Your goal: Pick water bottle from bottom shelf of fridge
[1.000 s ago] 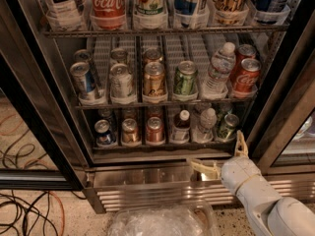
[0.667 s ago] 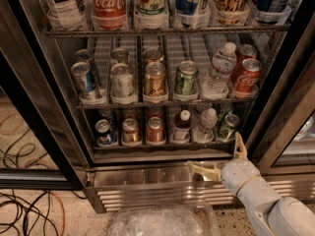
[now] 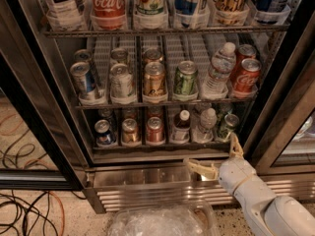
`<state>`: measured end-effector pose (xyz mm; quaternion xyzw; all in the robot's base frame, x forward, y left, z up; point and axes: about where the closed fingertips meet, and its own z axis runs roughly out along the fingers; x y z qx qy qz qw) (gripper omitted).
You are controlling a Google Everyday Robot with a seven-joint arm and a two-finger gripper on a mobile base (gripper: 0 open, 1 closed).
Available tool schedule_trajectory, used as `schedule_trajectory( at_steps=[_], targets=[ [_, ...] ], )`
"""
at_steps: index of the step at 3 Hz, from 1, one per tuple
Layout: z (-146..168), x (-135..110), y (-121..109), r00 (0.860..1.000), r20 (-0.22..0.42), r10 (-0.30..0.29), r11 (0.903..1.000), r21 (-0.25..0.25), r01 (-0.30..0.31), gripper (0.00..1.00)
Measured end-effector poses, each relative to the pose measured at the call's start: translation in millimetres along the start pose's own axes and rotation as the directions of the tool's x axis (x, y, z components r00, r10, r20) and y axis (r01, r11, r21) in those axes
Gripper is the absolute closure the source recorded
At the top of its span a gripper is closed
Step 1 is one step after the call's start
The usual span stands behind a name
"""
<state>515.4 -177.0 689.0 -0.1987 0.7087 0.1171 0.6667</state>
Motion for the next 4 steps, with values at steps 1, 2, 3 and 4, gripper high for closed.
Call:
schedule_trajectory(
  at_steps=[1, 2, 3, 4],
  targets=[
    [6.0, 1.7, 4.8, 0.993, 0.044, 0.107, 0.9941, 0.012, -0.108, 0.0],
    [10.6, 10.5, 12.9, 0.965, 0.093, 0.244, 0.9673, 0.048, -0.249, 0.0],
    [10.6, 10.4, 12.9, 0.965, 0.093, 0.243, 0.9674, 0.048, -0.249, 0.0],
    [13.7, 18.7, 3.5, 0.978, 0.1, 0.185, 0.978, 0.079, -0.193, 0.0]
  ],
)
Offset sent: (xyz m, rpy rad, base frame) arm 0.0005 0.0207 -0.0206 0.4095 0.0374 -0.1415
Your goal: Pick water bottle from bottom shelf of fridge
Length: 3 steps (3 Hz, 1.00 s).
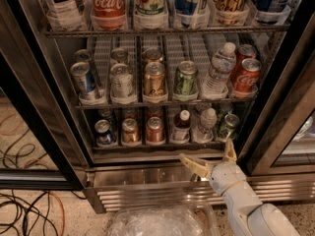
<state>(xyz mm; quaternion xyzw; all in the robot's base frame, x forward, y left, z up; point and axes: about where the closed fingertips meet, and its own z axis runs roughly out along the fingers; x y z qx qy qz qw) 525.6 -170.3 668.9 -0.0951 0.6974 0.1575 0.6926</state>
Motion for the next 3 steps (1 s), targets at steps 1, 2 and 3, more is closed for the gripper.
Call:
schedule_trajectory(
  at_steps=[1, 2, 3],
  targets=[
    [4.2, 1.9, -21.6, 0.992, 0.061, -0.109, 0.9933, 0.044, 0.107, 0.0],
    [11.9, 17.8, -36.7, 0.962, 0.137, -0.237, 0.9715, 0.046, 0.233, 0.0],
    [12.8, 18.8, -36.3, 0.965, 0.131, -0.228, 0.9735, 0.046, 0.224, 0.0]
  ],
)
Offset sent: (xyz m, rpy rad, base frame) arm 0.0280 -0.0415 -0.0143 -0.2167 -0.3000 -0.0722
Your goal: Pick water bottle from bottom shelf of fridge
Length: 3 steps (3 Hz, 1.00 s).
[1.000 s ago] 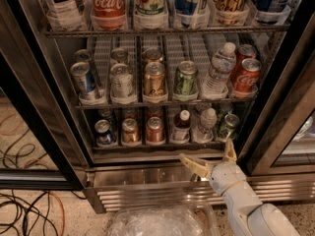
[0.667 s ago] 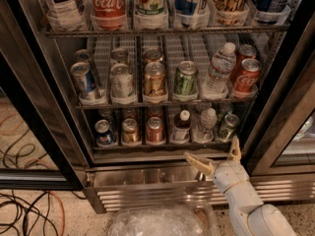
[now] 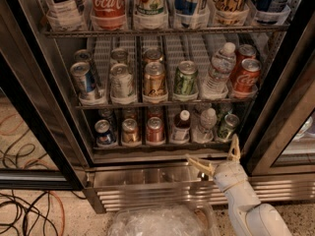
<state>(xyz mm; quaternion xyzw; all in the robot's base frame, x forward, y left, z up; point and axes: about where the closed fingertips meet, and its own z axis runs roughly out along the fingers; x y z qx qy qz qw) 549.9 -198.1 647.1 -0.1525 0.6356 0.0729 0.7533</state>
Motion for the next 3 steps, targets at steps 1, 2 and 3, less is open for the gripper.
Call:
schedule_trajectory(
  at_steps=[1, 2, 3],
  targets=[
    [1.7, 9.6, 1.7, 0.997, -0.061, 0.04, 0.9991, 0.015, -0.039, 0.0],
    [6.8, 27.5, 2.3, 0.987, -0.141, 0.084, 0.9963, 0.029, -0.08, 0.0],
    [24.7, 40.7, -2.0, 0.987, -0.137, 0.081, 0.9963, 0.039, -0.077, 0.0]
  ],
)
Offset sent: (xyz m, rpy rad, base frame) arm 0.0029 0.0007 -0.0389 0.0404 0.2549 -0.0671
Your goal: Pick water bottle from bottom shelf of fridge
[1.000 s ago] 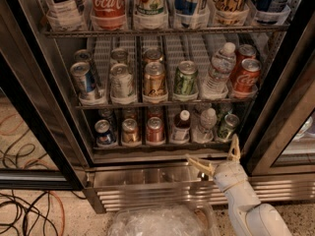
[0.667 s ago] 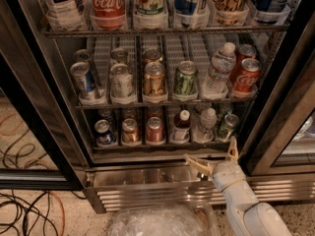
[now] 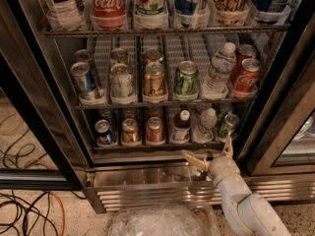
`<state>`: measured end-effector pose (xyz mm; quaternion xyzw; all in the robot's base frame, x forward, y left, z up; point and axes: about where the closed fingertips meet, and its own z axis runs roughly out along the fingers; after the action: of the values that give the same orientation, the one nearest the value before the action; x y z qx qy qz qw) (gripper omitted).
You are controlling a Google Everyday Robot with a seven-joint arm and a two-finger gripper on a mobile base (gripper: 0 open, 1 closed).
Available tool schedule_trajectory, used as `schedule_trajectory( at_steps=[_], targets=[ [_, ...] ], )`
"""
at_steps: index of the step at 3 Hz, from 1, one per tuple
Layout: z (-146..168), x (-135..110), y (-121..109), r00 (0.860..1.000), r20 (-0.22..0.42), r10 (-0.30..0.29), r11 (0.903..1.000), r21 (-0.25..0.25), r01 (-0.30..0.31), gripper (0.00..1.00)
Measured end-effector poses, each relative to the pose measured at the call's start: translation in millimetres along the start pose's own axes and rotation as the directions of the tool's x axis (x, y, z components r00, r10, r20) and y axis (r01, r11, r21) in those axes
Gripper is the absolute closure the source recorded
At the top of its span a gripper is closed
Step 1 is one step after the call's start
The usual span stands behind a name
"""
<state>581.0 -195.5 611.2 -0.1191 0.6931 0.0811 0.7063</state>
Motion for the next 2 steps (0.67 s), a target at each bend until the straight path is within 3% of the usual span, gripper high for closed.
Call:
schedule_trajectory(
  at_steps=[1, 2],
  targets=[
    [7.5, 2.7, 1.1, 1.0, 0.006, 0.008, 1.0, 0.0, -0.008, 0.0],
    [7.6, 2.8, 1.1, 1.0, 0.006, 0.008, 1.0, 0.0, -0.008, 0.19]
  ],
)
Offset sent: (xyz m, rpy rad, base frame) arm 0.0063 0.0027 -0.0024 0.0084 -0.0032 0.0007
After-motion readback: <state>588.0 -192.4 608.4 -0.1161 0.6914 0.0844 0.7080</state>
